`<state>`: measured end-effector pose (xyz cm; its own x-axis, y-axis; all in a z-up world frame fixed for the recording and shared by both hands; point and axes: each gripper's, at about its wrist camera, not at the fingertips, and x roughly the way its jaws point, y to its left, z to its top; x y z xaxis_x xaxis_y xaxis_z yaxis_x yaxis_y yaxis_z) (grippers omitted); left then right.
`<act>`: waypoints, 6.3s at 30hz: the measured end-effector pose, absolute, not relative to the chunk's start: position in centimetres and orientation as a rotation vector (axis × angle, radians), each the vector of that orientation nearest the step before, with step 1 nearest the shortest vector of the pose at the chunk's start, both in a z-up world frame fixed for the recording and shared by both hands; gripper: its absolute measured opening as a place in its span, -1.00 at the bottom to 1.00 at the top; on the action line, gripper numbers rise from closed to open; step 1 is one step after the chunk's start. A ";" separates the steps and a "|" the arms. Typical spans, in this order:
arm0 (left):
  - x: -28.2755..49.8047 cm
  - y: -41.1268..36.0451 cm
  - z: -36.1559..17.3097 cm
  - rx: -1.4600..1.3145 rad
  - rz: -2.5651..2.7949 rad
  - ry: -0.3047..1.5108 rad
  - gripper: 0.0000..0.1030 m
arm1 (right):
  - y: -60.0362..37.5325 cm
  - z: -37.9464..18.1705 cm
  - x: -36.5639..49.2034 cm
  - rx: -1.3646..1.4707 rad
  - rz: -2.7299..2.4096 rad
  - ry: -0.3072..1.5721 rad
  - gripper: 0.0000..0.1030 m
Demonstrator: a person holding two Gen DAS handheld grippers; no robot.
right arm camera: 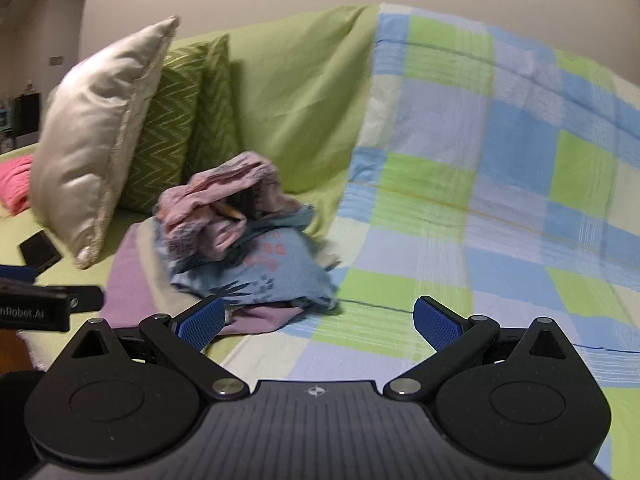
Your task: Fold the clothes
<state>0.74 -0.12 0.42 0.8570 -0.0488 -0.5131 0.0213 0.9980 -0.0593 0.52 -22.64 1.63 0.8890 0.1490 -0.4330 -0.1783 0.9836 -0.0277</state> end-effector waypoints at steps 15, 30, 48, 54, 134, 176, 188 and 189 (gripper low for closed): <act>9.7 -1.7 0.4 0.286 -0.316 0.509 0.47 | -20.2 0.7 10.3 -0.082 0.392 0.523 0.29; 14.4 0.8 0.6 0.227 -0.382 0.514 -0.86 | -16.0 -2.4 17.6 0.068 0.615 0.584 -0.48; 13.1 3.4 18.1 0.089 -0.444 0.194 -0.92 | -25.5 16.0 10.1 0.146 0.479 0.281 -0.88; 8.6 0.3 24.0 0.073 -0.534 0.089 -0.92 | -31.0 21.7 2.6 0.142 0.368 0.151 -0.88; 12.3 -34.8 3.4 0.726 -1.288 0.507 -0.93 | -48.3 -12.0 -9.5 -0.131 0.027 1.013 0.25; 29.9 -42.8 3.4 0.354 -0.944 0.474 -0.93 | -69.6 0.4 14.2 -0.465 -0.235 0.838 -0.86; 35.5 -41.8 -3.4 0.299 -0.779 0.614 -0.44 | -76.0 -4.1 10.4 0.045 -0.315 0.746 0.02; 35.2 -41.3 -2.7 0.301 -0.777 0.605 -0.41 | -76.4 -3.7 8.5 0.097 -0.324 0.724 0.02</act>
<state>35.15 -41.27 -2.69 0.5566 -0.5634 -0.6105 0.7300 0.6825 0.0358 8.49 -76.43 -3.66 0.7015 -0.2572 -0.6646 0.3239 0.9458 -0.0241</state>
